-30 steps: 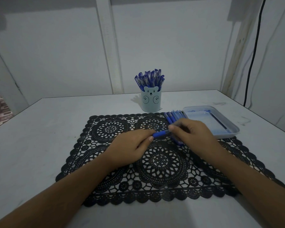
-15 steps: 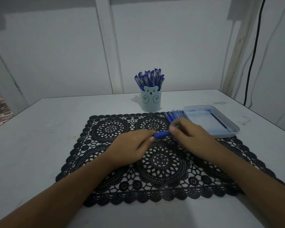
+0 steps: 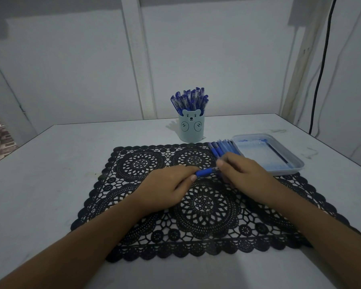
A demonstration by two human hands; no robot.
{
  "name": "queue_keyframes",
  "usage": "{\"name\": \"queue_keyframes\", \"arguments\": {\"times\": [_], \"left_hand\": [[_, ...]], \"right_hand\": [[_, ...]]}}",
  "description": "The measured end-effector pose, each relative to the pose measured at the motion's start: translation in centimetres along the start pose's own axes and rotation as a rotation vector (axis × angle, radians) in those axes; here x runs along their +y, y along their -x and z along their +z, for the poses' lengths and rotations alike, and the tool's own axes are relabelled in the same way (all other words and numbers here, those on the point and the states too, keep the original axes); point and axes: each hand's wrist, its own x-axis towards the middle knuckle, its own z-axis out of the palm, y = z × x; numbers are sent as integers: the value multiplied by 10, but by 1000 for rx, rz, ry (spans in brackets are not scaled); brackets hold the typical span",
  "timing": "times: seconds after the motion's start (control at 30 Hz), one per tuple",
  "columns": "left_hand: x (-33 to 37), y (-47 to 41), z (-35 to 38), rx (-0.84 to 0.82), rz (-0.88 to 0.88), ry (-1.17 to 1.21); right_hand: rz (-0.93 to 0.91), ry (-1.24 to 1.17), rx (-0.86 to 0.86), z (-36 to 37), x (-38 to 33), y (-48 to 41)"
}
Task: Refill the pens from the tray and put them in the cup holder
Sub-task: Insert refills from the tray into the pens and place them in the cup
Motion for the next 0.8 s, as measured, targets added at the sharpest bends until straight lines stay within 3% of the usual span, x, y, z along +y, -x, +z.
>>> {"name": "queue_keyframes", "arguments": {"times": [0.3, 0.43, 0.6, 0.7, 0.8], "left_hand": [[1, -1, -4, 157, 102, -156], [-1, -3, 1, 202, 86, -196], [-6, -3, 5, 228, -15, -131], [-8, -3, 5, 220, -74, -87], [-7, -2, 4, 204, -90, -76]], "right_hand": [[-7, 97, -44, 2, -1, 0], [-12, 114, 92, 2, -3, 0], [14, 537, 178, -2, -2, 3], [44, 722, 61, -5, 4, 3], [15, 718, -4, -2, 4, 4]]}}
